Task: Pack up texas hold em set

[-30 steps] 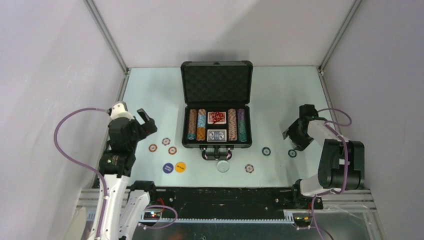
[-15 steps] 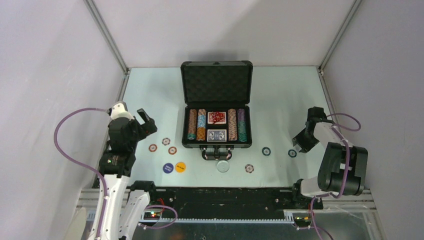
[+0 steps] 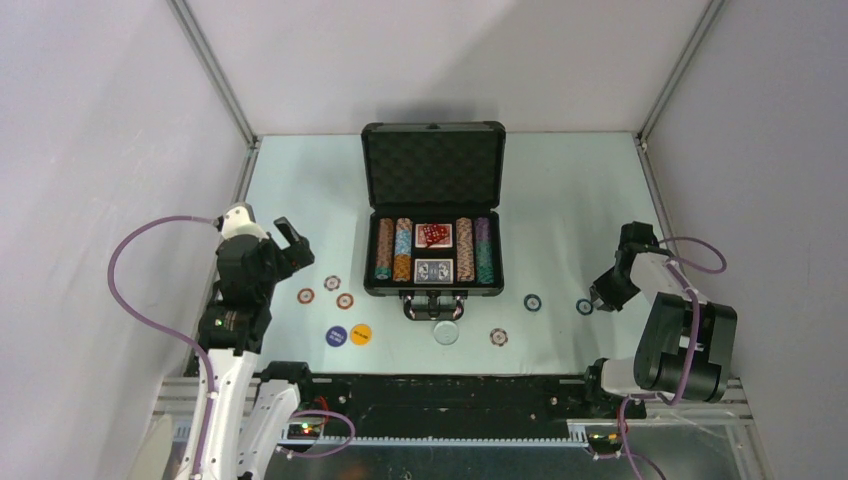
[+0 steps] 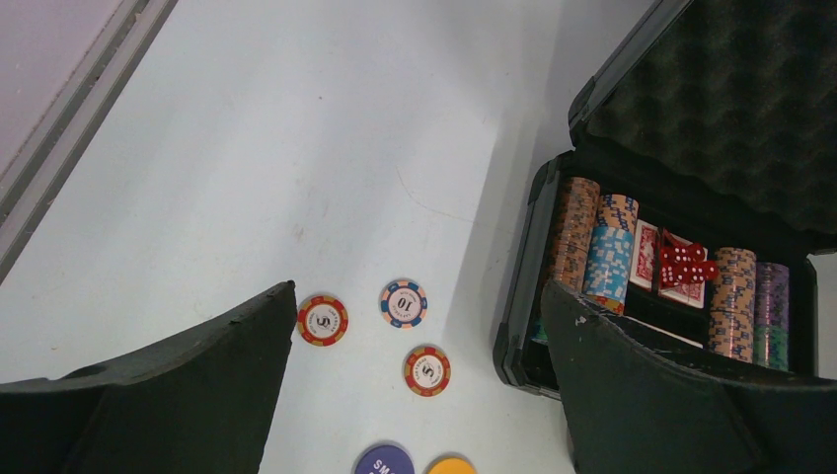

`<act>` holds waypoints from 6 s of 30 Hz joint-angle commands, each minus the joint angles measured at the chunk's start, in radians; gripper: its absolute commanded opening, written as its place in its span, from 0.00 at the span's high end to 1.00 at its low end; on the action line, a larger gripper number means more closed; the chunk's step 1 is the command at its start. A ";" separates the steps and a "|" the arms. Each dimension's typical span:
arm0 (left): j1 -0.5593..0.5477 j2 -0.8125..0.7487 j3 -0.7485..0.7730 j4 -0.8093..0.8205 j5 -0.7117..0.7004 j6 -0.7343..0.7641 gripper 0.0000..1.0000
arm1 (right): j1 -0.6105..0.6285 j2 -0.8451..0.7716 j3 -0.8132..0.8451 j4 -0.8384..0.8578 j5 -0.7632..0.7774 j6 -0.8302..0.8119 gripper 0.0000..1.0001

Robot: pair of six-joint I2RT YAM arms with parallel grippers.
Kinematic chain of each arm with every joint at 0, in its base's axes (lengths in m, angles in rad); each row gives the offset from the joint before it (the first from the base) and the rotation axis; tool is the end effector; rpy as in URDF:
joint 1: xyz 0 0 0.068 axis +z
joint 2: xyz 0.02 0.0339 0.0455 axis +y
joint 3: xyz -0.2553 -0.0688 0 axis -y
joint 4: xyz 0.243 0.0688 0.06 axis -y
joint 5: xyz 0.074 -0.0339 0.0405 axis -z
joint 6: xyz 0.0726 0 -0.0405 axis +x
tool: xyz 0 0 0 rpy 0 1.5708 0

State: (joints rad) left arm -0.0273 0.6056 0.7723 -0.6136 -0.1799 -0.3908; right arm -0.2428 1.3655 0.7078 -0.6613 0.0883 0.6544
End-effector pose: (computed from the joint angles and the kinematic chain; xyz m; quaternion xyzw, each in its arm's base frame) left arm 0.1712 0.0083 0.2955 -0.1994 0.8203 -0.0358 0.5349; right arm 0.2250 -0.0623 0.1207 0.4348 0.8906 -0.0172 0.1317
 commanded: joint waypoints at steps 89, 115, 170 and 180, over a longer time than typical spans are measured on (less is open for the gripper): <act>0.007 -0.009 0.003 0.023 -0.009 0.026 0.02 | 0.289 0.050 -0.001 0.006 -0.017 0.031 0.68; 0.007 -0.010 0.001 0.024 -0.004 0.026 0.02 | 0.643 -0.154 -0.166 -0.002 -0.057 0.321 0.68; 0.007 -0.008 0.001 0.023 -0.005 0.026 0.02 | 0.475 -0.072 -0.120 0.000 -0.014 0.097 0.68; 0.007 -0.004 0.001 0.023 -0.003 0.026 0.02 | 0.567 -0.107 -0.154 0.001 -0.035 0.156 0.68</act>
State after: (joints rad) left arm -0.0273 0.6029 0.7723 -0.6121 -0.1799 -0.3836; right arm 0.2802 1.2522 0.5945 -0.6064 0.0441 0.7700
